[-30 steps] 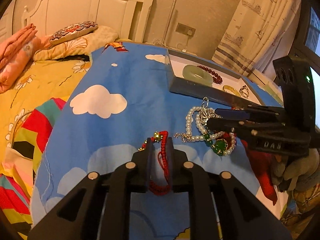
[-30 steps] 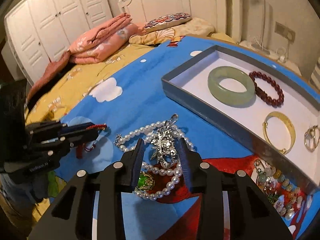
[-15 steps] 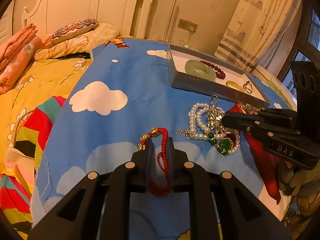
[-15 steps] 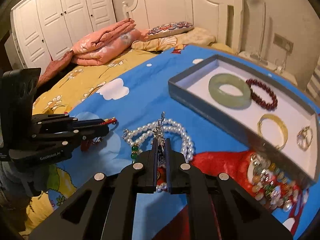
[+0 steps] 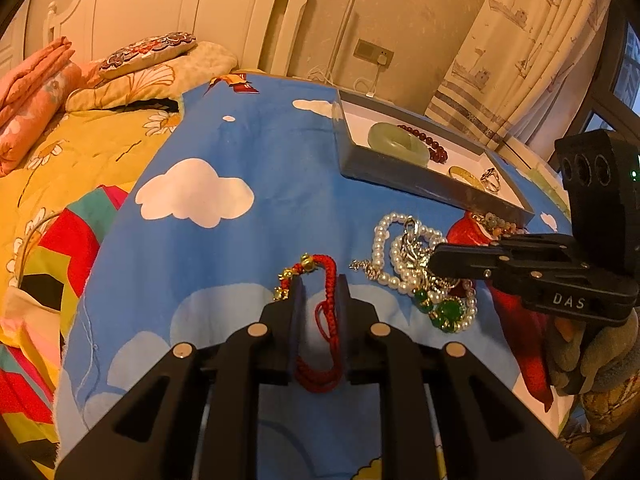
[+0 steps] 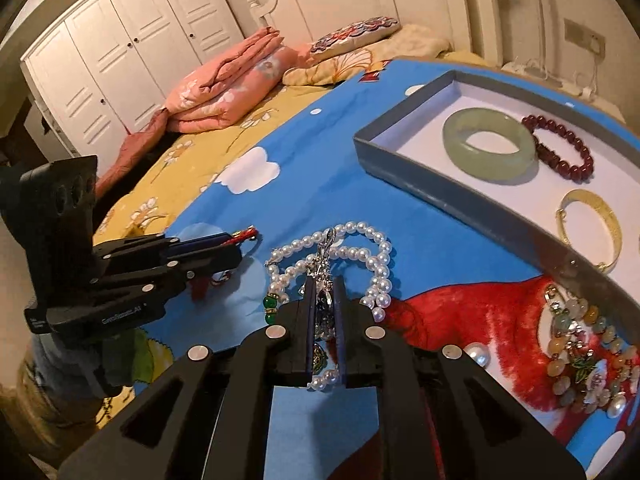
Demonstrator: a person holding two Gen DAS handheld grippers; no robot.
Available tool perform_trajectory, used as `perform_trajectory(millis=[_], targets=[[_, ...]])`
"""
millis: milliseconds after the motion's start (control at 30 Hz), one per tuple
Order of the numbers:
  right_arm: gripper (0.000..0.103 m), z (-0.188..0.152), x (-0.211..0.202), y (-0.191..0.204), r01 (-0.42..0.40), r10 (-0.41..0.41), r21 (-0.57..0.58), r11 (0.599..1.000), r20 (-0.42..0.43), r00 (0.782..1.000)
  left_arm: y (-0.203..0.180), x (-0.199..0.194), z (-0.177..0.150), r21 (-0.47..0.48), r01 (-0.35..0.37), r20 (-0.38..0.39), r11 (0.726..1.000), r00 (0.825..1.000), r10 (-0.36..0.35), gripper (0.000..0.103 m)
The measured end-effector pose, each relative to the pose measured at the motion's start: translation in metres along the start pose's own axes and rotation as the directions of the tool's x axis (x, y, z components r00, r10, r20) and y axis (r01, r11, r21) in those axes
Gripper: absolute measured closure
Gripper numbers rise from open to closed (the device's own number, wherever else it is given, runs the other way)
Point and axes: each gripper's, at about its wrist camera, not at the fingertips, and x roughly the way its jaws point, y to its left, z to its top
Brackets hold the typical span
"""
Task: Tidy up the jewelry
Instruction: 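Lift the red string bracelet with the left tool while the right tool lifts the pearl necklace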
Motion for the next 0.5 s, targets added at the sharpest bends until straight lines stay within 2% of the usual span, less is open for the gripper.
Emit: perform_trajectory(millis=[100, 167, 233, 400, 433, 500], targets=[[0.089, 0.000, 0.000, -0.001, -0.023, 0.023, 0.015, 1.000, -0.013, 1.000, 0.001, 0.000, 0.000, -0.003, 0.008, 0.001, 1.000, 1.000, -0.008, 0.084], [0.077, -0.001, 0.000, -0.003, -0.054, 0.055, 0.033, 0.998, -0.027, 0.998, 0.000, 0.000, 0.000, -0.005, 0.012, 0.002, 1.000, 1.000, -0.012, 0.083], [0.075, -0.002, 0.000, -0.001, -0.061, 0.062, 0.025, 0.998, -0.031, 0.998, 0.001, 0.000, 0.000, -0.004, 0.014, 0.002, 1.000, 1.000, -0.014, 0.083], [0.076, -0.003, 0.005, 0.018, 0.034, -0.037, -0.075, 0.997, -0.039, 0.999, 0.000, 0.000, 0.000, -0.003, 0.011, 0.002, 1.000, 1.000, -0.011, 0.083], [0.082, -0.004, 0.005, 0.021, 0.063, -0.066, -0.093, 0.994, -0.033, 0.997, 0.000, 0.000, 0.000, -0.002, 0.010, 0.002, 1.000, 1.000, -0.010, 0.083], [0.086, -0.006, 0.005, 0.024, 0.087, -0.090, -0.113, 0.990, -0.018, 0.996, -0.001, 0.000, 0.000, 0.003, 0.003, 0.003, 1.000, 1.000, -0.003, 0.083]])
